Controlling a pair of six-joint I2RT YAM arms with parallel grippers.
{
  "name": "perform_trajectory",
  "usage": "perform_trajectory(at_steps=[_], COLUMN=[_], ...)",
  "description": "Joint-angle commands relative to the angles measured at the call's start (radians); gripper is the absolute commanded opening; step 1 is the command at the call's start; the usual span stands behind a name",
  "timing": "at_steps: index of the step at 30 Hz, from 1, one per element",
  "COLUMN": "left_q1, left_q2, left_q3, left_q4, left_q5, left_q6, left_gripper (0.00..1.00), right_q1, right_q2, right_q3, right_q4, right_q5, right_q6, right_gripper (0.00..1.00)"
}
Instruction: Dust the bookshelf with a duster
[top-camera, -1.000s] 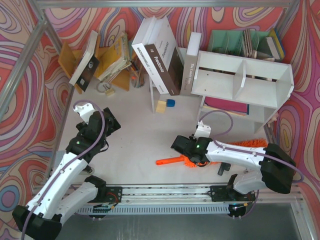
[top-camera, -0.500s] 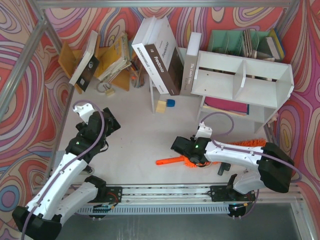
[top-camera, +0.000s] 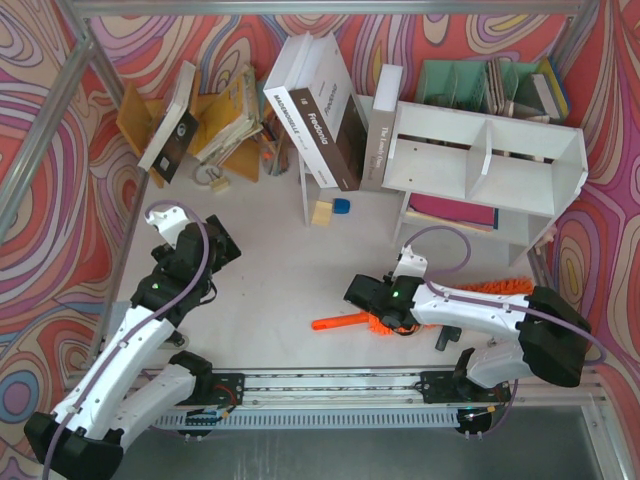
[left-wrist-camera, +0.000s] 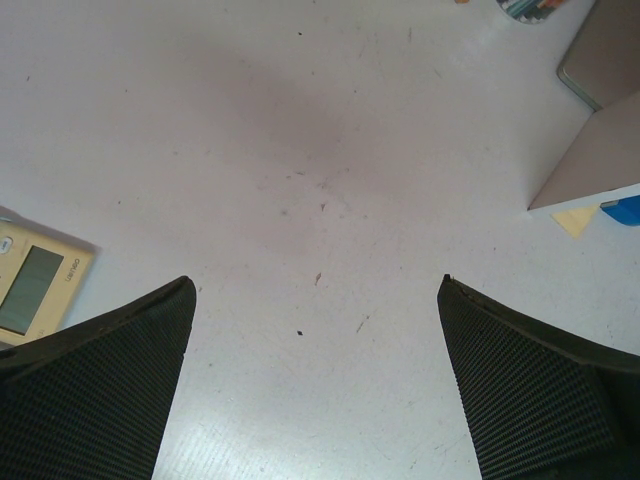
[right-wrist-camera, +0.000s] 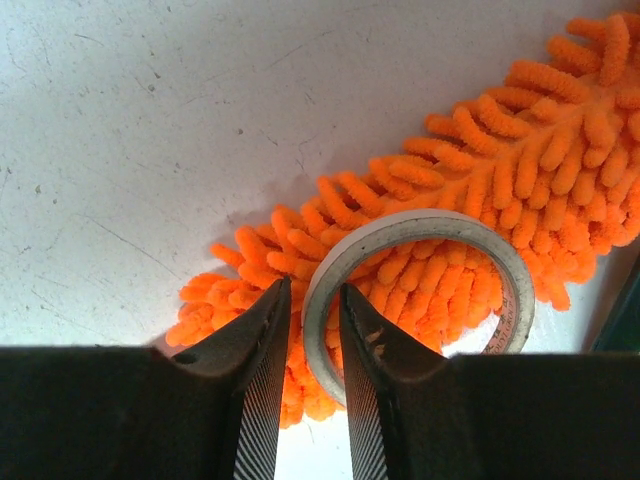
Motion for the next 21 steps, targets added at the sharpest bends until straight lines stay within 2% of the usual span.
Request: perform_trajectory(at_steps=[1, 12, 21], left_q1=[-0.002, -0.002, -0.003], left_q2=[-0.009, -0.008, 0.0], left_q3=[-0.017, -0.009, 0.003], left_q4=[-0.012, -0.012, -0.014], left_q5=[-0.016, -0.011, -0.011], left_q6=[0.011, 0.015, 0.014], left_gripper=[0.98, 0.98, 0.98], right_q1=[0.003, 0.001, -0.007], right_q2=[-0.001, 0.024, -0.011], right_q3=[-0.016, 0.017, 0.051], right_q4=[-0.025, -0.062, -0.147], right_q5=[0.036, 0.068, 0.133], right_q6=[0.028, 0.035, 0.058], right_gripper=[0.32, 0.23, 0.24])
